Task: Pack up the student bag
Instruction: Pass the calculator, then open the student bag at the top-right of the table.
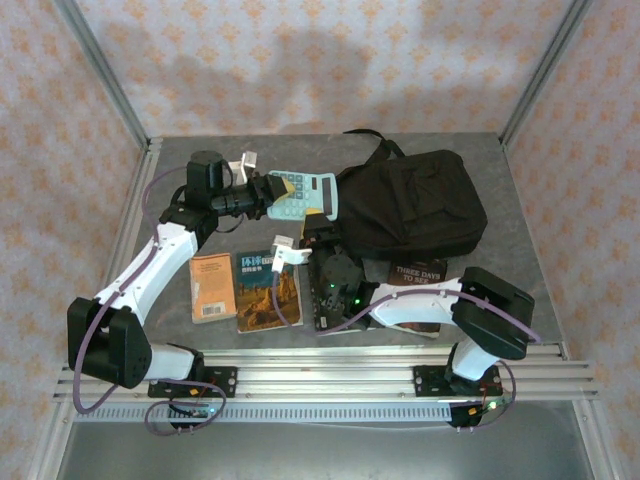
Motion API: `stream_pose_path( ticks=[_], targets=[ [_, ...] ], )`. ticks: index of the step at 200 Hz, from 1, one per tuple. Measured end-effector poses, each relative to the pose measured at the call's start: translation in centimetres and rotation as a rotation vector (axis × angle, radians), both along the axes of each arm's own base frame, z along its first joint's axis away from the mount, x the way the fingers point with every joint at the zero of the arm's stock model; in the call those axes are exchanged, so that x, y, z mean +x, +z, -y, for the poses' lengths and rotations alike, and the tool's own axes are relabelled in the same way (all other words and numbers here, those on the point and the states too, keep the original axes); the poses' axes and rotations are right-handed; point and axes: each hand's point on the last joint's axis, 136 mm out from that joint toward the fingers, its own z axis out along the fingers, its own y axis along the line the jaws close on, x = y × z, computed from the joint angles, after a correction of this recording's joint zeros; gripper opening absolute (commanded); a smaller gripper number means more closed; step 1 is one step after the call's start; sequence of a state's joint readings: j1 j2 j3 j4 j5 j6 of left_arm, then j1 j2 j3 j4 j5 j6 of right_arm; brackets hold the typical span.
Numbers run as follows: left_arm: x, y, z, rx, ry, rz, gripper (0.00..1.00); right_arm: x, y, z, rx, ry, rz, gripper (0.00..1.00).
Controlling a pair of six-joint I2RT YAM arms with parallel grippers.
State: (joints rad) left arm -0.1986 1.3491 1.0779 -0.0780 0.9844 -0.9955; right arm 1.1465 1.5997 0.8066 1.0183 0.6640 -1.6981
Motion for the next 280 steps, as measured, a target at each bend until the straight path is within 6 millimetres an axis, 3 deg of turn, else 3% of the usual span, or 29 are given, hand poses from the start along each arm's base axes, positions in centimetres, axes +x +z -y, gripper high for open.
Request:
stream_pose_path(
  ticks=[12, 38, 58, 87, 108, 130, 138, 159, 178, 192, 205, 217, 248, 267, 280],
  targets=[
    [0.0, -0.1, 0.0, 0.002, 0.0, -0.006, 0.19, 0.0, -0.4, 0.0, -0.011, -0.001, -0.014, 0.43],
    [-0.2, -0.5, 0.0, 0.011, 0.006, -0.027, 0.19, 0.1, -1.0, 0.6, -0.016, -0.016, -0.054, 0.74],
    [0.0, -1.1, -0.4, 0.027, 0.031, -0.047, 0.19, -0.1, -1.1, 1.2, -0.005, -0.018, -0.096, 0.8],
    [0.7, -2.0, -2.0, 0.055, 0.097, -0.079, 0.19, -0.8, -0.9, 2.3, 0.056, -0.006, -0.173, 0.81],
    [1.4, -2.9, -4.1, 0.096, 0.18, -0.105, 0.2, -1.6, 0.0, 2.9, 0.141, 0.032, -0.261, 0.79],
    [1.7, -3.8, -6.9, 0.165, 0.281, -0.127, 0.21, -2.3, 2.3, 2.4, 0.315, 0.126, -0.415, 0.79],
    [1.6, -4.0, -7.7, 0.192, 0.312, -0.131, 0.22, -2.0, 4.3, 2.7, 0.41, 0.143, -0.459, 0.79],
    [0.9, -3.9, -8.8, 0.244, 0.349, -0.119, 0.22, 0.4, 8.3, 4.7, 0.669, 0.105, -0.532, 0.77],
    [0.4, -3.6, -9.2, 0.279, 0.357, -0.096, 0.22, 3.4, 9.6, 6.9, 0.836, 0.006, -0.613, 0.65],
    [0.0, -3.6, -9.6, 0.308, 0.363, -0.086, 0.23, 7.0, 9.9, 8.0, 0.965, -0.081, -0.69, 0.6],
    [-0.3, -3.3, -9.9, 0.326, 0.369, -0.067, 0.23, 9.8, 8.5, 8.8, 1.034, -0.175, -0.754, 0.62],
    [-0.6, -3.1, -10.0, 0.338, 0.374, -0.048, 0.23, 11.7, 5.2, 9.4, 1.051, -0.288, -0.837, 0.65],
    [-1.1, -4.3, -10.2, 0.364, 0.365, -0.057, 0.23, 12.3, -3.6, 8.8, 1.005, -0.517, -1.071, 0.63],
    [-1.4, -5.6, -10.2, 0.375, 0.357, -0.083, 0.23, 12.6, -6.6, 9.7, 1.015, -0.627, -1.143, 0.61],
    [-1.5, -6.3, -10.2, 0.379, 0.354, -0.098, 0.23, 13.0, -7.5, 10.8, 1.038, -0.692, -1.153, 0.6]
  ],
)
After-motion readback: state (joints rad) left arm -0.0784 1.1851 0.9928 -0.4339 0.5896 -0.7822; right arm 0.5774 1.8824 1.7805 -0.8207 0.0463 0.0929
